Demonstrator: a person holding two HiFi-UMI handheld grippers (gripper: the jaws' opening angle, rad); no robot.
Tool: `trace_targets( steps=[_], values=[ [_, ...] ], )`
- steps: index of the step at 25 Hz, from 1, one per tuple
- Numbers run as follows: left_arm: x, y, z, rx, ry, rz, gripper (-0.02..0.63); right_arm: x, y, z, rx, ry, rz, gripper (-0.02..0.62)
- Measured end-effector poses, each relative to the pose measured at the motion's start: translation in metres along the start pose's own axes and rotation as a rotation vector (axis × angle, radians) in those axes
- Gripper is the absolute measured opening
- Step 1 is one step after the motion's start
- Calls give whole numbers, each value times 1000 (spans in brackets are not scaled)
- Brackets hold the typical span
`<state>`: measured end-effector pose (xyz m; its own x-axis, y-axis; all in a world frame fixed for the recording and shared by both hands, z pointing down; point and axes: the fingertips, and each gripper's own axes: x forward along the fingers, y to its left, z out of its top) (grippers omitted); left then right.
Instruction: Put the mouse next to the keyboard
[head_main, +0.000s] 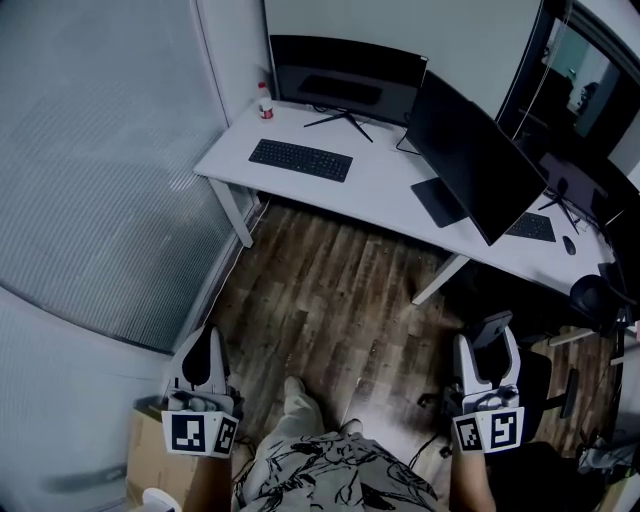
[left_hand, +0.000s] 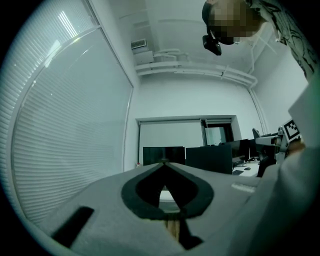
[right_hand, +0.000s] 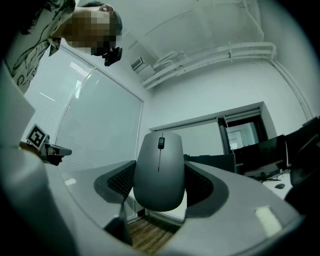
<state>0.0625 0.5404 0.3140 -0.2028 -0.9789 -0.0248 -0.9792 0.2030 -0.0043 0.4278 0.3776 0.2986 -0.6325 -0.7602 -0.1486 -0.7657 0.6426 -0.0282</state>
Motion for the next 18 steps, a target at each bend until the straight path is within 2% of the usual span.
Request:
trace_targets(
  steps=[9,18],
  values=[
    [59,41,-6,-25,7,-22,-3,53,13,-7,-35,19,-35,304],
    [112,78,-3,-53,-3,-113,-3,89,31,-10,-48,24,-114,304]
  ],
)
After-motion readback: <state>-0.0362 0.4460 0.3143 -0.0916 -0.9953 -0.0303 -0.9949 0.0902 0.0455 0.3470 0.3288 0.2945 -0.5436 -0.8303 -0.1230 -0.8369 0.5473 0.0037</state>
